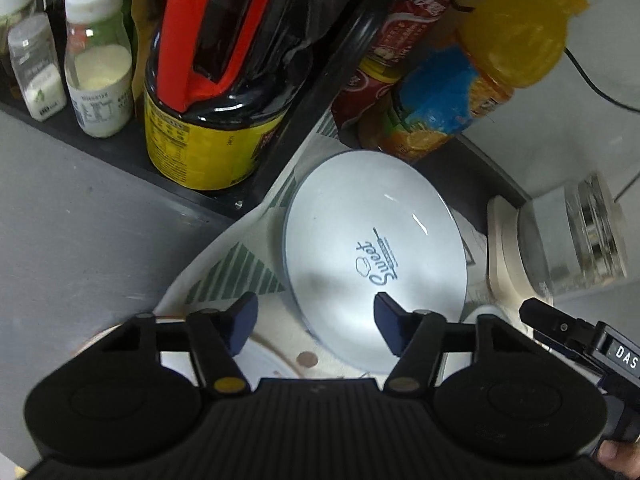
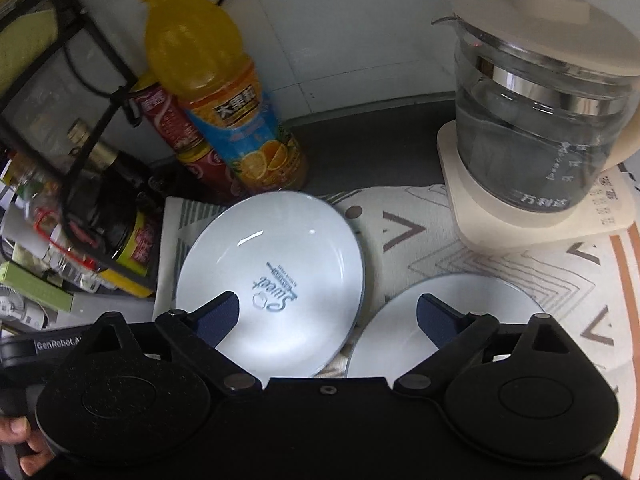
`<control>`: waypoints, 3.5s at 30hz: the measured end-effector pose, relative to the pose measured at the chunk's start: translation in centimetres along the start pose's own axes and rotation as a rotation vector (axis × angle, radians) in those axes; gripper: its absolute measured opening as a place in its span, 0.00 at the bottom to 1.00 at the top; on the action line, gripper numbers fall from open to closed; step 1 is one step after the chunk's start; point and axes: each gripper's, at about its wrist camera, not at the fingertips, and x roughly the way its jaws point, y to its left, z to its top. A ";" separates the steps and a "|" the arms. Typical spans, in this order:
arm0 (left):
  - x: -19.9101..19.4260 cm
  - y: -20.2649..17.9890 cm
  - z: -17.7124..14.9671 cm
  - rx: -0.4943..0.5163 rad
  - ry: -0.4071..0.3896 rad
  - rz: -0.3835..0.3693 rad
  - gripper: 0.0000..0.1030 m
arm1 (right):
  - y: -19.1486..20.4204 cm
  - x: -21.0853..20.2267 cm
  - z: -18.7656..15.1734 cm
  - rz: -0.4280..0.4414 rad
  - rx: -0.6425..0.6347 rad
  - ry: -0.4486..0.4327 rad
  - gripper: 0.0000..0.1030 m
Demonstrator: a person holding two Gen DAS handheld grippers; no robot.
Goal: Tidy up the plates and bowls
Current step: 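Move both tools to the white plate printed 'Sweet' in blue, then close both tools on the 'Sweet' plate rim and lift it, then carry the 'Sweet' plate with both tools over the flower-pattern plate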
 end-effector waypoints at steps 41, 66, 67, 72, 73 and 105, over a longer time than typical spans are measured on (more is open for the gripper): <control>6.9 3.0 0.4 -0.278 0.034 -0.028 0.10 | -2.6 9.9 1.7 0.040 0.064 0.155 0.14; 1.2 4.2 -0.1 -0.270 -0.002 -0.049 0.04 | -1.1 3.5 -1.0 0.174 0.096 0.072 0.07; 0.8 4.2 -0.2 -0.268 -0.005 -0.054 0.05 | -1.0 3.2 -1.1 0.177 0.095 0.067 0.07; -0.7 4.8 -0.7 -0.241 -0.003 -0.062 0.04 | 0.2 2.0 -2.1 0.185 0.113 0.035 0.07; -1.0 5.1 -0.7 -0.235 -0.001 -0.066 0.05 | 0.5 1.6 -2.5 0.183 0.117 0.026 0.07; -7.0 13.5 -7.2 -0.116 0.092 -0.118 0.05 | 6.8 -4.2 -16.4 0.096 0.200 -0.046 0.07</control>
